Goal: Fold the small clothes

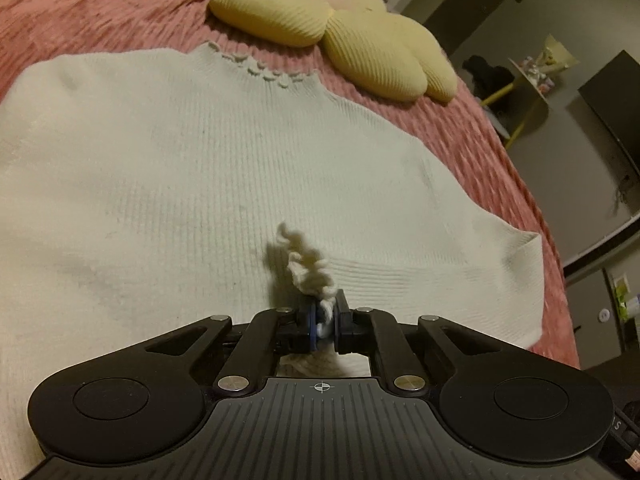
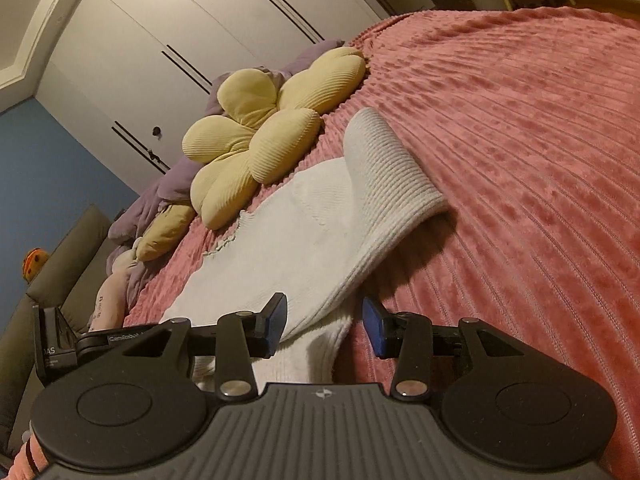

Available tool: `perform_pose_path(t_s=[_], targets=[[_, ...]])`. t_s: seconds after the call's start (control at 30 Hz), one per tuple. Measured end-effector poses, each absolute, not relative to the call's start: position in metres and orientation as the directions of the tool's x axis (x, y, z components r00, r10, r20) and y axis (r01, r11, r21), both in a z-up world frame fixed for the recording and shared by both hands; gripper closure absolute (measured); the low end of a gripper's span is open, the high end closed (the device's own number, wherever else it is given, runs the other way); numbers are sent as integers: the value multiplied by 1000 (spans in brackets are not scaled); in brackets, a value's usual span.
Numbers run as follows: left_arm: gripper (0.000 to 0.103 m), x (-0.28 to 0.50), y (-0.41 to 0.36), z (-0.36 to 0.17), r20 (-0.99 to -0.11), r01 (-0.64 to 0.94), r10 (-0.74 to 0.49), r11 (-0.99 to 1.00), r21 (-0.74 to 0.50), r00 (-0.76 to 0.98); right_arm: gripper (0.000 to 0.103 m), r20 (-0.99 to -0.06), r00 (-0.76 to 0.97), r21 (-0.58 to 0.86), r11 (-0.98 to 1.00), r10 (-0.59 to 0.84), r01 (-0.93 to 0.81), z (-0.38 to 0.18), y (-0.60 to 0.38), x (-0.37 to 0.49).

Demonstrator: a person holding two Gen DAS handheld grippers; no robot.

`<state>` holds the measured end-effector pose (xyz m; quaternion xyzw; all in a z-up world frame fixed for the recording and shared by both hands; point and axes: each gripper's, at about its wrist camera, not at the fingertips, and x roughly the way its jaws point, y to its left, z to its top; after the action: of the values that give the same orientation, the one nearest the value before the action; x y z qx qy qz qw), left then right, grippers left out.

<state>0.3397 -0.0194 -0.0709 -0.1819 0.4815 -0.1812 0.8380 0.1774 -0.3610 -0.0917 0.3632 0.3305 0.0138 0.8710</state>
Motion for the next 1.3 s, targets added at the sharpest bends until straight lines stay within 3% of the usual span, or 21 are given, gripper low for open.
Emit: perform_pose_path(t_s=[0.13,0.27,0.43,0.57,0.73,0.83,1.0,1.13,1.23,1.3], targets=[[94,330,-5,-38,-668,212,-513,850,-482,539,56,-566,781,635,743,262,211,-84,-360,180],[94,316,43,-7,-603,184,-454,871,-455,656,51,-552,784,641,746,283,182,-74,-356,187],[94,315,88,-25,-687,47,-275,942,-331,673,50,-544,770,668,727,333,157,-75,-342,209],[92,313,99,-55,-739,19,-261,948,-318,621,50,-571,748,682,702,337,204,-88,-334,229],[88,319,106,-68,-736,0,-292,929,-369,610,51,-613,745,643,714,263,277,-97,-335,246],[93,325,105,-63,-736,10,-277,938,-346,618,59,-629,744,628,711,225,316,-102,-339,254],[94,327,104,-46,-691,31,-257,946,-322,675,83,-686,709,510,803,163,309,-98,-330,273],[93,332,107,-52,-704,3,-203,962,-273,680,87,-637,758,453,863,140,222,-83,-316,265],[92,340,106,-76,-748,-25,-188,964,-263,636,87,-685,724,333,918,80,214,-93,-305,268],[88,336,99,-79,-732,10,-160,979,-205,662,87,-700,712,288,935,56,209,-100,-301,267]])
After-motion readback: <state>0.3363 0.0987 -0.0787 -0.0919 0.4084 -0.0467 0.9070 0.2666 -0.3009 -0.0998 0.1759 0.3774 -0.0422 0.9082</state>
